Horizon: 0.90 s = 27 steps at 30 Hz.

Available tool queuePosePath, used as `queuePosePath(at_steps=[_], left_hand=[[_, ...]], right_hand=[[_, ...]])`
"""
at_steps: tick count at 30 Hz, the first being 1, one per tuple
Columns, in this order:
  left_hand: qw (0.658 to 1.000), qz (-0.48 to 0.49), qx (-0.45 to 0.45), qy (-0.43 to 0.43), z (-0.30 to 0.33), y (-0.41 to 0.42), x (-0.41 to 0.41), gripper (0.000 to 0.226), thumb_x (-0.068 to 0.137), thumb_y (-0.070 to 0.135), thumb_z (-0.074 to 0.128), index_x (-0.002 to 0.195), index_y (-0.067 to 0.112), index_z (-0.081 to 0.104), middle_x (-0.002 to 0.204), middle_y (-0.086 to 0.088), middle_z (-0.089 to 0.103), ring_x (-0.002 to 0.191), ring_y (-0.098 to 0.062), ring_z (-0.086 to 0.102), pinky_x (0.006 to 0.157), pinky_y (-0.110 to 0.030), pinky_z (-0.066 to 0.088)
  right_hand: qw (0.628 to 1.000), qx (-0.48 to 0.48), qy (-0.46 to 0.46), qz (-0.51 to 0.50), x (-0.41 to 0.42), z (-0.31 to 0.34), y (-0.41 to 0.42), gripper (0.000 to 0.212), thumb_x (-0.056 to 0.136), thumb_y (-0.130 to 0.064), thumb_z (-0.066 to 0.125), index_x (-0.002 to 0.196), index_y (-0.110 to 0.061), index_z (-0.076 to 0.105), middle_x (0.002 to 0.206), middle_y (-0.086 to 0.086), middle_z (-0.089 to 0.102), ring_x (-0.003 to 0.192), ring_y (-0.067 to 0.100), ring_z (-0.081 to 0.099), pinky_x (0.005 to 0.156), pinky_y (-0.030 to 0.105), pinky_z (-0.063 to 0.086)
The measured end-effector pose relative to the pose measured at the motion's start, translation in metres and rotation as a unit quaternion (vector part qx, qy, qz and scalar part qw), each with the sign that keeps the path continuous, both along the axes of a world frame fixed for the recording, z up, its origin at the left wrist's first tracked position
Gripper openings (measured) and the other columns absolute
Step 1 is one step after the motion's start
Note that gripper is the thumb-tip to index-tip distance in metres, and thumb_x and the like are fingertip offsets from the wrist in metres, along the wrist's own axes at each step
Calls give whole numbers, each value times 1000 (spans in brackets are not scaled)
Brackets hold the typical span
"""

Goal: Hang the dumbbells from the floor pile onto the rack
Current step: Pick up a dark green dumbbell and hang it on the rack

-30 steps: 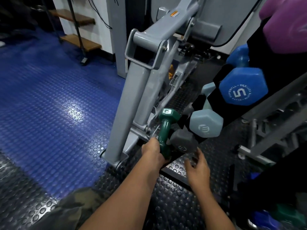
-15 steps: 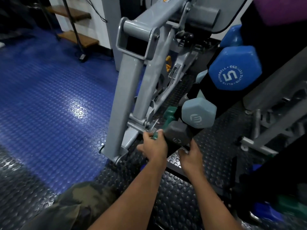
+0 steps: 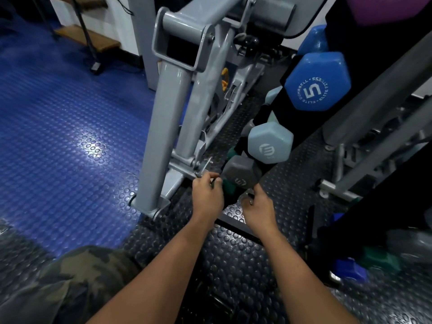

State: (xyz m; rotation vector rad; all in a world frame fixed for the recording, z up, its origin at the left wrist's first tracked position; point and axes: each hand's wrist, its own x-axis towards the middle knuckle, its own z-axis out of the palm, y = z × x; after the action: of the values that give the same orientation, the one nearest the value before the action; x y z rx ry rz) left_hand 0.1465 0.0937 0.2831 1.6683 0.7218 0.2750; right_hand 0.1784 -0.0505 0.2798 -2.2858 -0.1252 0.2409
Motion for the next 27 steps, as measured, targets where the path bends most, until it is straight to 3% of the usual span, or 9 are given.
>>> queuePosePath(at_steps=[5,7,10,14,17,21,27], left_hand=[[992,-70,100,43,-5,9,-18,26,105,31,57,128,22,64,120,-8,56,99,-20,57,86,-27,40],[984,-95,141,56,-3,13,-25,28,105,34,56,130,23,61,122,-7,54,99,-21,57,86,-31,43],[967,-137,203,67,-3,15,-38,37,104,37,58,139,25,54,130,-5,52,107,-27,62,93,-42,53],[951,-175,243,74,-6,18,-51,56,102,38,61,153,26,41,138,-7,49,112,-30,63,94,-48,56],[941,-197,265,76,-6,21,-58,68,101,37,63,160,27,31,138,-13,49,109,-36,63,92,-48,56],[893,-302,307,134,-25,12,-85,79,103,38,60,167,31,15,153,-17,39,109,-40,63,91,-51,56],[812,-428,360,165,-59,-12,-107,72,105,39,56,166,31,19,158,-18,31,116,-44,61,95,-51,55]], right_hand=[[1000,-12,-11,11,-10,-6,-2,61,102,-14,58,157,-32,39,128,-4,69,102,12,66,94,31,54],[999,-30,-13,13,-15,-4,-7,63,104,-17,59,162,-28,35,139,-1,66,111,11,65,102,28,52],[998,-47,-17,29,-28,4,-16,68,106,-18,58,166,-24,27,144,1,62,118,18,67,97,26,53],[996,-58,-17,57,-46,9,-29,69,107,-23,54,167,-24,21,165,2,42,144,20,49,120,38,42],[994,-85,-14,61,-59,8,-40,66,108,-26,54,167,-23,24,166,1,40,147,19,45,120,27,34],[991,-115,15,60,-99,-14,-63,64,107,-27,56,166,-21,29,163,5,45,145,24,47,119,37,41],[993,-92,68,24,-148,-55,-97,62,107,-22,56,164,-17,32,161,7,47,137,24,55,118,33,42]])
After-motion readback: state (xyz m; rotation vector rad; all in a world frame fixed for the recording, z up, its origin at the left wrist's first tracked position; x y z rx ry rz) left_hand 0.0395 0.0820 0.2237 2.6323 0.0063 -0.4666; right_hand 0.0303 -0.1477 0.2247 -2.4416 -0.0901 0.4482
